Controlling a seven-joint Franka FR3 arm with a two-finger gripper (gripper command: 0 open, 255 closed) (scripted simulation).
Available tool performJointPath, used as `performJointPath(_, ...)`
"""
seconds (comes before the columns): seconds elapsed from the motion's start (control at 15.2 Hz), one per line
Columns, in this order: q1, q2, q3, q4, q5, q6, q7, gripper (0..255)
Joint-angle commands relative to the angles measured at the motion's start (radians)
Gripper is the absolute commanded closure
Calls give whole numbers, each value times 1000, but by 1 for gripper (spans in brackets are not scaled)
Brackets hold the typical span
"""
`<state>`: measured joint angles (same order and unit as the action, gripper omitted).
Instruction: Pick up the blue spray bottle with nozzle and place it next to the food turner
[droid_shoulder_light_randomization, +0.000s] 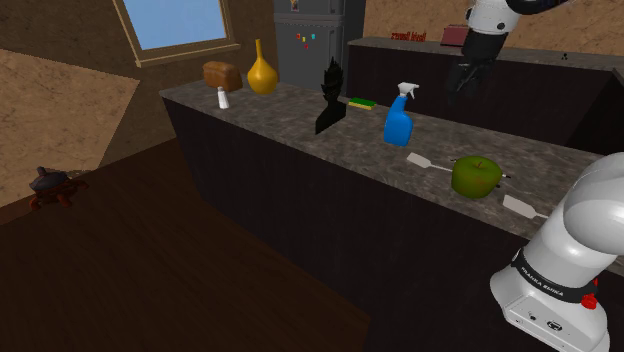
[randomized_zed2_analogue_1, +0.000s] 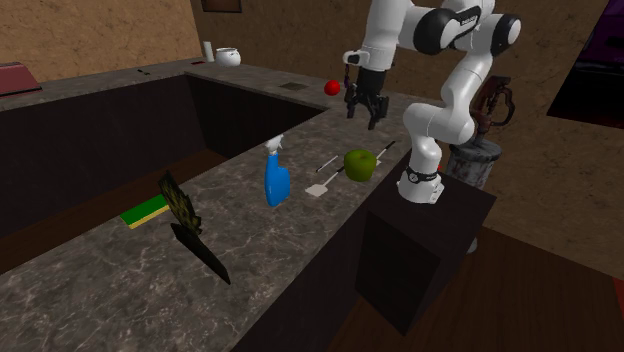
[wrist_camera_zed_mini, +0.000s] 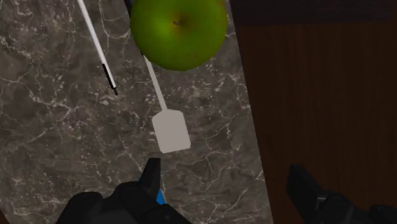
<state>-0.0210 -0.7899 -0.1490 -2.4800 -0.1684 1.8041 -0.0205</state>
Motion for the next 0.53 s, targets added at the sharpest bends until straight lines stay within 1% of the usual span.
performJointPath(0.0, 0, 36, -54, -23, -18, 95, -60, 0)
performJointPath(0.26, 14, 124, -157, -45, -29, 267, -174, 0)
performJointPath(0.46, 40, 211, -239, -40, -16, 392, -269, 0)
